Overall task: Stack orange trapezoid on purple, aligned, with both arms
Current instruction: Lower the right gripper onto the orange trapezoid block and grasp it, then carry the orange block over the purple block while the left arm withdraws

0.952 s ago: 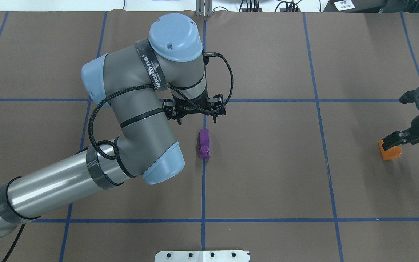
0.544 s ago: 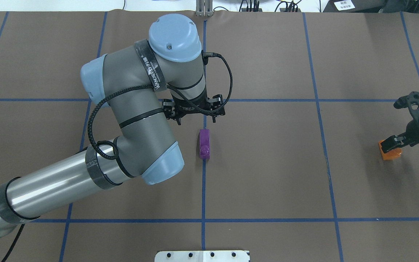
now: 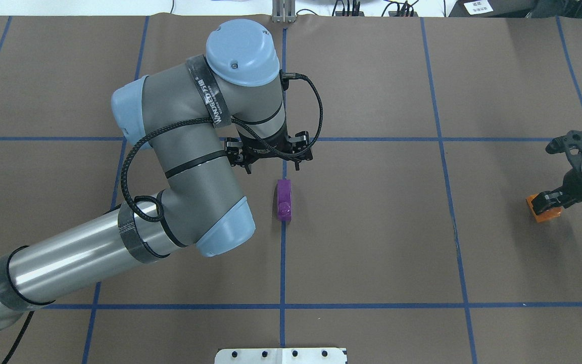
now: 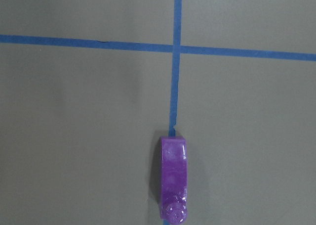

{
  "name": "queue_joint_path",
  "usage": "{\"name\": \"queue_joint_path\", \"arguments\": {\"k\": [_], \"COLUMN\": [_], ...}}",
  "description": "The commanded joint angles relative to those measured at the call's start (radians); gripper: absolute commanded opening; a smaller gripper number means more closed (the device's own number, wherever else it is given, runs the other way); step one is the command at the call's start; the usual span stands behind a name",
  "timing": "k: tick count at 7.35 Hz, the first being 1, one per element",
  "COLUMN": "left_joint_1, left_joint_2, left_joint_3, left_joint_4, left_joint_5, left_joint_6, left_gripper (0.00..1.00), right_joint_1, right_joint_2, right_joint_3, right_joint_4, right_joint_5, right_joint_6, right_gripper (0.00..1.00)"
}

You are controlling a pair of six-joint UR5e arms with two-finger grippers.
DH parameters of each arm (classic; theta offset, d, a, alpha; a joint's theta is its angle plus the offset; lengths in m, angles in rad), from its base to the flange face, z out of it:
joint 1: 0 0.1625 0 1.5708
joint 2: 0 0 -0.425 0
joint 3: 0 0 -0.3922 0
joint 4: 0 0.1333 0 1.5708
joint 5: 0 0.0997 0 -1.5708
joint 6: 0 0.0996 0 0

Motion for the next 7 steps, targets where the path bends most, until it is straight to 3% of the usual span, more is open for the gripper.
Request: {"name": "queue_joint_path", "arguments": {"k": [1,2,4,7], "left_joint_1": [0.0,-0.001,-0.003,-0.029], "left_joint_2": [0.001,0.001,0.004,0.273], "left_joint_3": [-0.002,-0.002,-0.013,-0.261], "left_joint_4": [0.0,0.0,0.002,0.002], "left_joint_5": [0.001,0.001,0.001,-0.004], "left_joint_6": [0.0,-0.002,0.003,0.139], "left_gripper": [1.0,1.0,1.0,1.0], "right_joint_1": [0.001,0.001,0.003,-0.121], "right_joint_2": [0.013,0.015,0.052,0.303], "right_joint_3": [-0.006,0.005,0.133,0.145], "right_joint_4": [0.006,0.006,-0.025,-0.027], "right_joint_5": [0.041,0.067,0.079,0.032], "right_joint_6": [0.013,0.013,0.131,0.449], "right_gripper": [0.0,0.0,0.0,0.0]}}
